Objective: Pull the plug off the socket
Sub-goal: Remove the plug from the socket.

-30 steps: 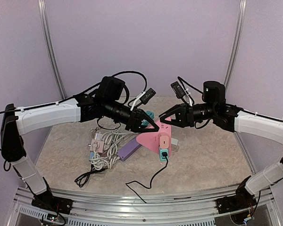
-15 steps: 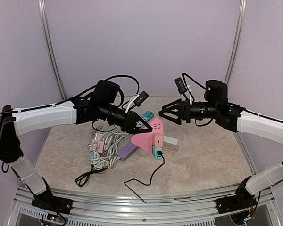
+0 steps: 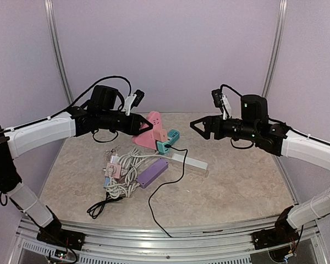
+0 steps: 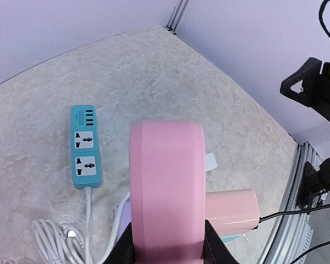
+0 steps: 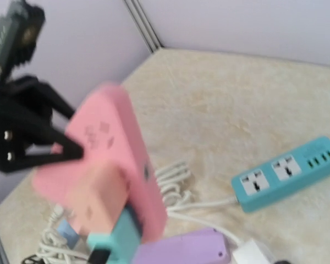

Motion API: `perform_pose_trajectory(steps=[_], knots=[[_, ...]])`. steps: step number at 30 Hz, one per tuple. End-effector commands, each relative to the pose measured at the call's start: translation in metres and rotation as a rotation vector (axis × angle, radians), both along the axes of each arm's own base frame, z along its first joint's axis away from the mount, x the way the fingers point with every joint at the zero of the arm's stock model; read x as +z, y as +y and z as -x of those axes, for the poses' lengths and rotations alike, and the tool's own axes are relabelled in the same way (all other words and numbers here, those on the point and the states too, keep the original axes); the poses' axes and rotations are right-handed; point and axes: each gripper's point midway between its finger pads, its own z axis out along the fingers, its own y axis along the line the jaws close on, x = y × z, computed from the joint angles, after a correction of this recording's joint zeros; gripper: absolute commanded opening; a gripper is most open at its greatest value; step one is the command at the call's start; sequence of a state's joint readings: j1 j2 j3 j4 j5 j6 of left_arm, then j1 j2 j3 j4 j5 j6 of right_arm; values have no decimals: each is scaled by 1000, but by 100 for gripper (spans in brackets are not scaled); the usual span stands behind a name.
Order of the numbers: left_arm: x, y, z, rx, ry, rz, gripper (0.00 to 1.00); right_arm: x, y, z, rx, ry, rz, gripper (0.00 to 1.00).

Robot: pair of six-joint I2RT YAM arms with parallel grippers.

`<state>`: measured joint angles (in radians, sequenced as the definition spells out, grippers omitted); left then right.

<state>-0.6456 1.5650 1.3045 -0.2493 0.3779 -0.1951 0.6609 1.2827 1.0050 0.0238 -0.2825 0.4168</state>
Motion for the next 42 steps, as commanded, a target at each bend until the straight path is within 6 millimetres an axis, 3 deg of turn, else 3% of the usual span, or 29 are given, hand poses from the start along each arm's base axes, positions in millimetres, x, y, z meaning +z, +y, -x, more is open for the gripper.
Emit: perform_pose_trajectory(steps=[1,7,12,19,33,42], knots=[[-1,12,-21,86,-73,-33,0,-25,8,2,-67,89,70,82],[-27,11,-18,75,-8,-42,0,-31,38,8,-25,103,87,79],[-30,8,-11,55,20,-15,0,-43,65,4,11,121,139,73],[-34,3,-7,22,56,-9,0,-76,104,10,77,161,250,66],[-34,2,-6,9,61,-17,0,-103,131,5,83,170,330,52],[-34,2,-6,12,61,-18,0,-106,138,7,90,177,329,43]])
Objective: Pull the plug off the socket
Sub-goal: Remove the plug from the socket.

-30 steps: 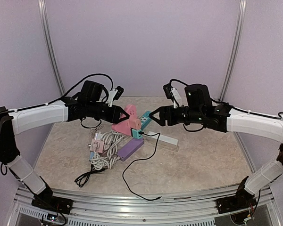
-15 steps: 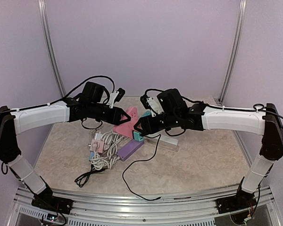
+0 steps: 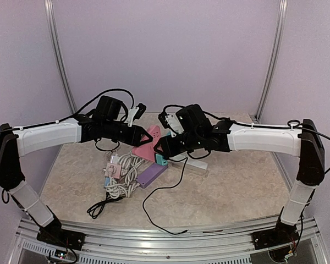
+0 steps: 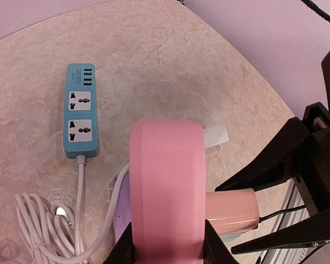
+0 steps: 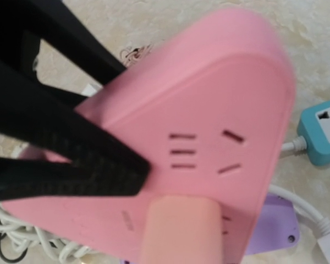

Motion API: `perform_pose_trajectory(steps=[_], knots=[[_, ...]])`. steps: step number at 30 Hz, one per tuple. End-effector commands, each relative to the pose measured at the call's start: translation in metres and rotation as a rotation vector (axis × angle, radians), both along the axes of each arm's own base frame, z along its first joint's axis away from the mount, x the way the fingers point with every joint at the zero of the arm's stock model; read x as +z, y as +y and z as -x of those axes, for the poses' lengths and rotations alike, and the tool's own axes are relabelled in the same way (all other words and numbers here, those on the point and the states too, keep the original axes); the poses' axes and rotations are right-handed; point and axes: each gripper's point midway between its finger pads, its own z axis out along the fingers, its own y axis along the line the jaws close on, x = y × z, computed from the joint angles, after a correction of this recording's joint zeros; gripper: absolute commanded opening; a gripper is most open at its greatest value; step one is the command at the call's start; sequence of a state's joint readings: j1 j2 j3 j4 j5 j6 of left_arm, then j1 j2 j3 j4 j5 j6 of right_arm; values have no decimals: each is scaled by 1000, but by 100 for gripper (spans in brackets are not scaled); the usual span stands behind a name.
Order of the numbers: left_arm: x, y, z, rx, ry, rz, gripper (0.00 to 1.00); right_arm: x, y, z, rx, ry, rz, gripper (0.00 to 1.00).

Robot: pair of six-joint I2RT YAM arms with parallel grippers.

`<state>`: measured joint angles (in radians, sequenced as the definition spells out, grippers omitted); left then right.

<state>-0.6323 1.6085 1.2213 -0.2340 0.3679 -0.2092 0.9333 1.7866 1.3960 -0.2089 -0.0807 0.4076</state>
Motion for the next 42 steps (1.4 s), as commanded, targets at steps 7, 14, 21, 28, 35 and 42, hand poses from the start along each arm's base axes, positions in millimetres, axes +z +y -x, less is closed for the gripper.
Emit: perform_pose_trajectory(steps=[7,14,21,28,35,42], knots=[[21,-6,-5,-16,-40,48,0,-13,4,-3,-40,26,30,37],[21,-6,-4,-18,-40,47,0,-11,9,-7,-52,28,12,32],[20,-7,-4,-22,-35,48,0,-12,11,-10,-66,29,15,31],[19,-8,-3,-28,-32,50,0,-10,13,-14,-74,23,10,33],[19,-8,-3,-27,-34,49,0,-11,14,-14,-74,24,13,22],[22,-7,-4,-28,-45,47,0,-13,11,-13,-75,27,19,4]])
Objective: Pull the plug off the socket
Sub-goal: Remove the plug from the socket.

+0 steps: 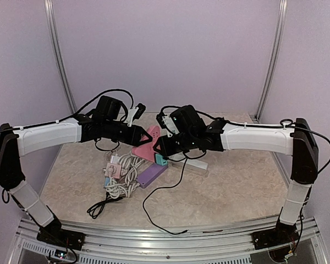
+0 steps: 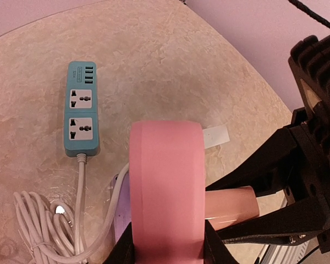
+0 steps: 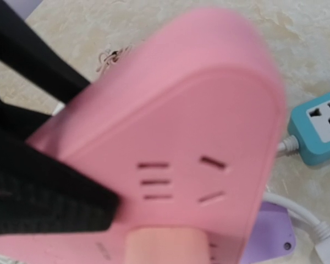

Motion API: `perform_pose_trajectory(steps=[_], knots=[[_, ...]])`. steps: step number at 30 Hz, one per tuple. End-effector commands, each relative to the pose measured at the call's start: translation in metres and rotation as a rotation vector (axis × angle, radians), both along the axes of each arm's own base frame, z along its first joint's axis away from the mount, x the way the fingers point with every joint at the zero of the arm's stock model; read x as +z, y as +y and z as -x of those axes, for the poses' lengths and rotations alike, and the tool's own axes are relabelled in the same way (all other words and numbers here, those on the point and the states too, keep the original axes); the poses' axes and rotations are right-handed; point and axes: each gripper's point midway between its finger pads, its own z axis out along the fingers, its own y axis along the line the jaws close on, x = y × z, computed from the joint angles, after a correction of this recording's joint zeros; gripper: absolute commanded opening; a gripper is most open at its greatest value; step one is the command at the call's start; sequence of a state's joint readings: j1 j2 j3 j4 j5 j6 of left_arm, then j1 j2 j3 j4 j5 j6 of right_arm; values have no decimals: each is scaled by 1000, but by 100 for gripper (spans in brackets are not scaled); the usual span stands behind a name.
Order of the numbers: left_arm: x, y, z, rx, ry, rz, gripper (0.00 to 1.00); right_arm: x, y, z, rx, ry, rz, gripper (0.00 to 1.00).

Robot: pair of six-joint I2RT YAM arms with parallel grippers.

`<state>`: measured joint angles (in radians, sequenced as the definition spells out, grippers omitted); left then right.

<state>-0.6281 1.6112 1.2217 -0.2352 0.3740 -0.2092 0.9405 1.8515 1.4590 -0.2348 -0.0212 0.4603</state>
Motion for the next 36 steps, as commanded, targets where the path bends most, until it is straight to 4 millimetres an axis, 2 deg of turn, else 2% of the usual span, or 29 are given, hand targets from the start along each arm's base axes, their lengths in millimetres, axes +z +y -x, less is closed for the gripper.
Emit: perform_pose_trajectory(steps=[1,13,18,25,36], knots=[[23,-8,-3,-29,-52,46,0,-2,5,0,0,3,-2,0],[40,-11,8,-94,-105,86,0,10,3,7,98,46,-142,0],[41,-12,8,-97,-105,92,0,7,-2,2,69,40,-115,0],[31,-10,4,-63,-76,73,0,-3,-9,-6,-19,24,-39,0],[10,-7,-6,-5,-23,19,0,-12,1,-5,-145,-21,90,0]])
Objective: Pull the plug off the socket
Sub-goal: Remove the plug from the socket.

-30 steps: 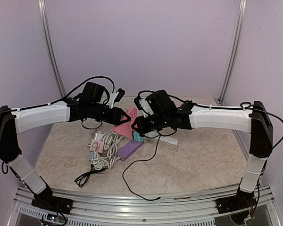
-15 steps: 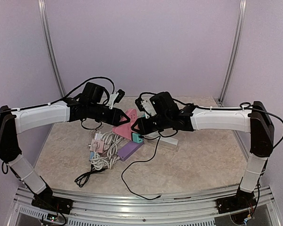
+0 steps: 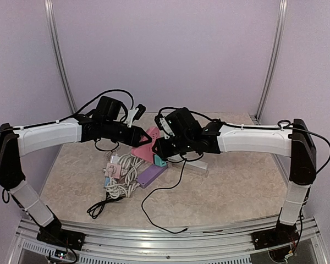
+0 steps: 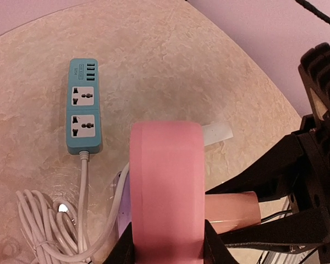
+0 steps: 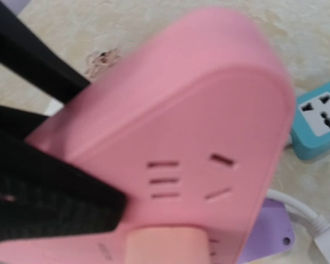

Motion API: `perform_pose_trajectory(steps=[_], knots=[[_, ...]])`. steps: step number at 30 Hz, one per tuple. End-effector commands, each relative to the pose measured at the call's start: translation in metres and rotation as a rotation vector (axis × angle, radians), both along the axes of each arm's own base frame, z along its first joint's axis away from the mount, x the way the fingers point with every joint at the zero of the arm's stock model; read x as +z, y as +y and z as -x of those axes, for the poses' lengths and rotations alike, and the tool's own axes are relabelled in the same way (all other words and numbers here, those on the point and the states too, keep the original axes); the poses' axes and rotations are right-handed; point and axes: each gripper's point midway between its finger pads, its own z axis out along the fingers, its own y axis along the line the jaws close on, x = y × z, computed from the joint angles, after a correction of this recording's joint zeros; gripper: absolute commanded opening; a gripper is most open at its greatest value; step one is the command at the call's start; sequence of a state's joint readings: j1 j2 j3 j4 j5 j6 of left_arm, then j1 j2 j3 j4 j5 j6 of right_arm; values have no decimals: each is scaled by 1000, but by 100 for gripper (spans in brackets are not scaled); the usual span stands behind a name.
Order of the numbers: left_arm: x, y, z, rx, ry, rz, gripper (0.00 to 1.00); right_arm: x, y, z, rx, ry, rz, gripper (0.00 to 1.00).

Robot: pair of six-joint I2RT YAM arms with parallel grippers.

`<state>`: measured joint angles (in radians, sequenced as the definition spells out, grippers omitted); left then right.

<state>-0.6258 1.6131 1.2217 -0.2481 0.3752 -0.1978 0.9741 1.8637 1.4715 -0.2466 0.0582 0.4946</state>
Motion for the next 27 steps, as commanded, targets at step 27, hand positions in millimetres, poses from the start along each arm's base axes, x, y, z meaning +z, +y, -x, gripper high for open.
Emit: perform_pose_trajectory(steps=[27], knots=[[44,-19,14,-150,-117,116,0,23,0,6,119,42,-219,0]])
